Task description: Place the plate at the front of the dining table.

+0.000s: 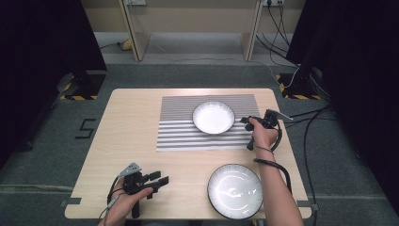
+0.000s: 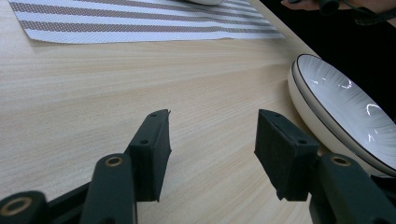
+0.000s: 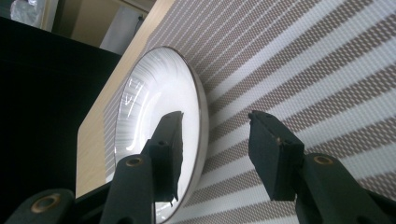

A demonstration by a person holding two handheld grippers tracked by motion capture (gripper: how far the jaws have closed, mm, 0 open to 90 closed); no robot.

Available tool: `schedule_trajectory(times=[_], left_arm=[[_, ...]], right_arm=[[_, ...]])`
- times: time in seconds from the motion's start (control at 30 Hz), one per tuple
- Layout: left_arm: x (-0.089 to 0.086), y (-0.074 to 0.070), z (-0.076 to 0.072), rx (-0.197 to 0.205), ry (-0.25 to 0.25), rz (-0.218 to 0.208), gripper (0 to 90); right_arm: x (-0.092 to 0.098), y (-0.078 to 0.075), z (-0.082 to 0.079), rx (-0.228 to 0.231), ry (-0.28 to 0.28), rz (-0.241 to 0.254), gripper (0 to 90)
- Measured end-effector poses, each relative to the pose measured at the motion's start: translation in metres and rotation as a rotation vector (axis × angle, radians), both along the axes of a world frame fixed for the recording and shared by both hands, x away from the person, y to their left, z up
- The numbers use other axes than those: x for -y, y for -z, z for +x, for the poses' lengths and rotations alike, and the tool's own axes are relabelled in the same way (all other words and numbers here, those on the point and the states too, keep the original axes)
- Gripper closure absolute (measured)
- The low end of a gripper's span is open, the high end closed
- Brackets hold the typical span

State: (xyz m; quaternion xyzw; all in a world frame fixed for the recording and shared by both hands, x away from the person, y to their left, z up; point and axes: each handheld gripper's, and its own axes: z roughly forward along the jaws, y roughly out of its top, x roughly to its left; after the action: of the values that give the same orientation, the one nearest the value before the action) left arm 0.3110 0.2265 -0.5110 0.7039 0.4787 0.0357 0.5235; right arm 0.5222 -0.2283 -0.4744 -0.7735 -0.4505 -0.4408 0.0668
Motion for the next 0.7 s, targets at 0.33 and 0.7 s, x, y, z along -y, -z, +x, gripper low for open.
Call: schedule_trajectory(times=[0.33,0.7], left_arm=[[0.000,0.000,-0.001,-0.002,-0.001,0.001,44.7],[0.001,0.001,-0.001,-0.003,0.000,0.004,44.7]], right_arm=[[0.008,-0.007,-0.014,0.023,-0.010,-0.015,53.8],[0.016,-0.010,-0.033,0.035,-0.019,-0.042,53.4]])
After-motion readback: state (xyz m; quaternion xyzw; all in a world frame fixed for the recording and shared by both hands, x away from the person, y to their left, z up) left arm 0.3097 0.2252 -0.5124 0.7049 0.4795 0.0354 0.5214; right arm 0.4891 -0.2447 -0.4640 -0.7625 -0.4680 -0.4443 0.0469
